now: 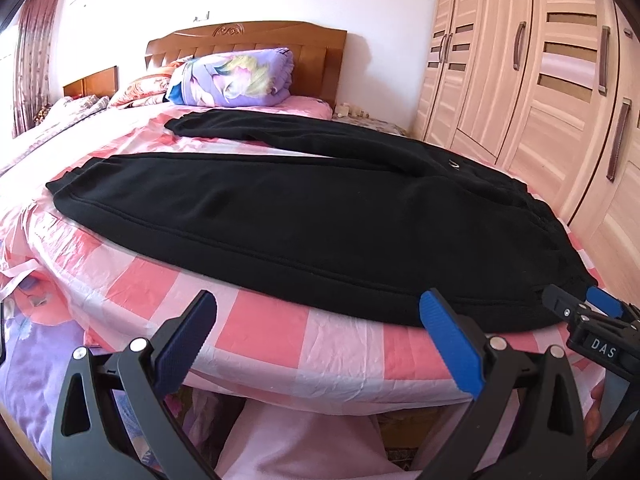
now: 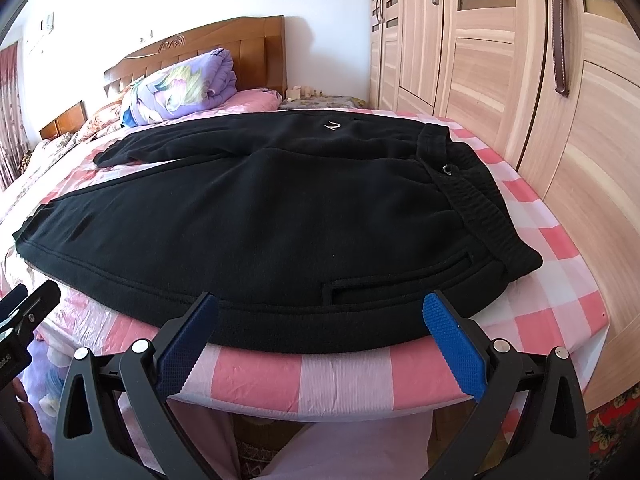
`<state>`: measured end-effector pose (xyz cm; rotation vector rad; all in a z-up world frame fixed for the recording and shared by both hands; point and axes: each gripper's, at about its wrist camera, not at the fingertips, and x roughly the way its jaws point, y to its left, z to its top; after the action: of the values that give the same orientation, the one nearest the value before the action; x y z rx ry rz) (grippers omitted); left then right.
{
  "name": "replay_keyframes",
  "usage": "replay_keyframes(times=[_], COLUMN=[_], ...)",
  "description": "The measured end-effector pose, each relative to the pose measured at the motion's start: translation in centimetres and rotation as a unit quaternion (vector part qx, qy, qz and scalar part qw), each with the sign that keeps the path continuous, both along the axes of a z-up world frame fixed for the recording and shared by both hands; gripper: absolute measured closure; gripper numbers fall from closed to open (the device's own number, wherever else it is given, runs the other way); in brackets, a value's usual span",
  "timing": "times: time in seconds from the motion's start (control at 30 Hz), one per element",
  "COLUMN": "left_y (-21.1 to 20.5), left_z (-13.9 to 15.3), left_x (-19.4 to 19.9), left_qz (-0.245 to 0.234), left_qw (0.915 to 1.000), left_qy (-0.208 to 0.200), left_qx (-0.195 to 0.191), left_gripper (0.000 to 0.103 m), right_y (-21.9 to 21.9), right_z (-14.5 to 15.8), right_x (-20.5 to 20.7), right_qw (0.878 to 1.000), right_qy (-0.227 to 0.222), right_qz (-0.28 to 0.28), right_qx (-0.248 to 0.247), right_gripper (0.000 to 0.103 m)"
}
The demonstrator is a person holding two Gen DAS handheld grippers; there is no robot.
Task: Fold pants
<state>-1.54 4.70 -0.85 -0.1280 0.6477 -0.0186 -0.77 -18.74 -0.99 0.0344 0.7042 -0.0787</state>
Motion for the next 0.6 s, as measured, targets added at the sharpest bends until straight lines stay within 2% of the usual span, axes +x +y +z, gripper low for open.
replay_keyframes(times=[0.23,0.6], left_y=[-0.35,-0.02], left_z=[-0.56,-0.85], left_x=[0.43,0.71], left_qz=[0.009,0.003], left_qw=[0.9995,0.9995], left_qy=[0.023,0.031], left_qx=[0.017,0.012], left_gripper=[0.001,0.001], right_y=[0.03,0.3], right_z=[-0.2,-0.81], right_x=[-0.16,0.01], right_qw=[1.0,1.0], right_qy=[0.0,0.003], right_qz=[0.003,0.02], right_qx=[-0.001,0.004], right_gripper=[0.004,0.004])
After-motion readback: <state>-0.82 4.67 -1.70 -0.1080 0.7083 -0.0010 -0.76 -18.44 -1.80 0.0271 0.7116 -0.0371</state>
